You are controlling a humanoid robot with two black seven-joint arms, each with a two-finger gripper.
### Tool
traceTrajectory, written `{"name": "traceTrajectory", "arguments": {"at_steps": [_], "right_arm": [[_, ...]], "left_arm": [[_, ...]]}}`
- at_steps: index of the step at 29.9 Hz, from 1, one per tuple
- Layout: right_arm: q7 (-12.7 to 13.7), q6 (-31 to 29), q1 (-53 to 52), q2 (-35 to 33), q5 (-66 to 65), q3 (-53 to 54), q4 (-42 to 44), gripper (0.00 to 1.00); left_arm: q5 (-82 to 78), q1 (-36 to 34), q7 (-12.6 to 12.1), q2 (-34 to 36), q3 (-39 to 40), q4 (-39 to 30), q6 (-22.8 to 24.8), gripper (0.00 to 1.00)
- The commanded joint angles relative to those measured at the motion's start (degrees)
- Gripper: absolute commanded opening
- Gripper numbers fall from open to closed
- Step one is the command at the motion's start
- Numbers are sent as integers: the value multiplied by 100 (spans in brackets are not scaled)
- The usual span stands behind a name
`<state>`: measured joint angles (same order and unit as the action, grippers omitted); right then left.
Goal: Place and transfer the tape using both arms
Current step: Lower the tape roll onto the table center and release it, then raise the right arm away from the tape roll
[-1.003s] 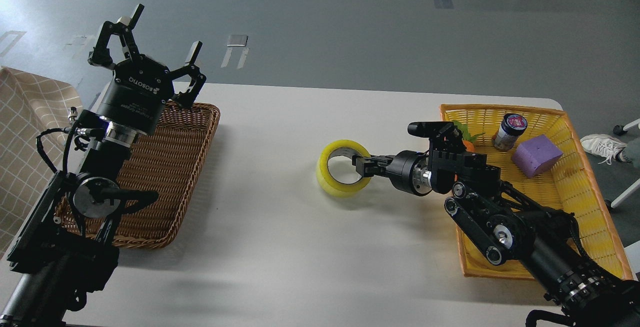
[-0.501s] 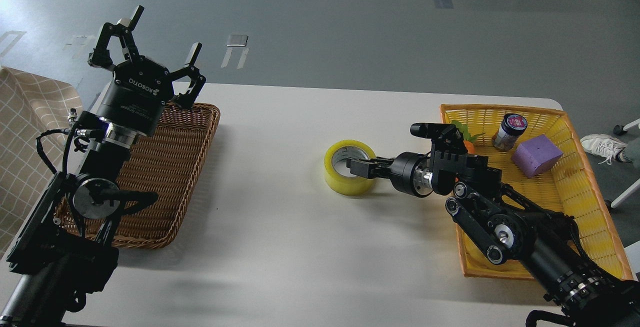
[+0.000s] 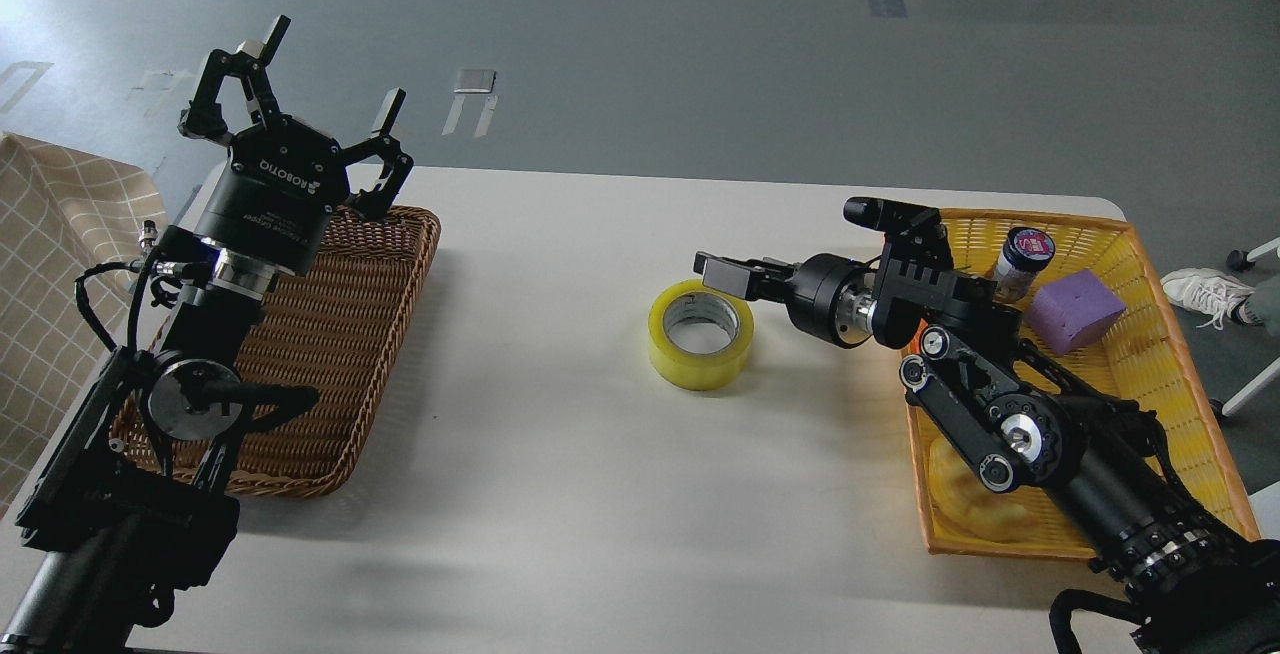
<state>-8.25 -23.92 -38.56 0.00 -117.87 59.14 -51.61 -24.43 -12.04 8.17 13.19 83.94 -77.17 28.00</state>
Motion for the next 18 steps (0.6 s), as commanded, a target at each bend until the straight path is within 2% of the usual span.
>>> {"name": "traceTrajectory", "arguments": {"at_steps": [1,9,18], "right_arm": [[-10,19,-160,0,422,238,-7,100],[-45,10,-257,0,1037,388,-472,100],[-45,10,-29,-615,2180,809,-1895,100]], "left_arm": [[0,-8,0,8,0,1,0,98],[0,-9,0,17,0,1,0,98],[0,-9,0,-36,-9,-8,0,98]]}}
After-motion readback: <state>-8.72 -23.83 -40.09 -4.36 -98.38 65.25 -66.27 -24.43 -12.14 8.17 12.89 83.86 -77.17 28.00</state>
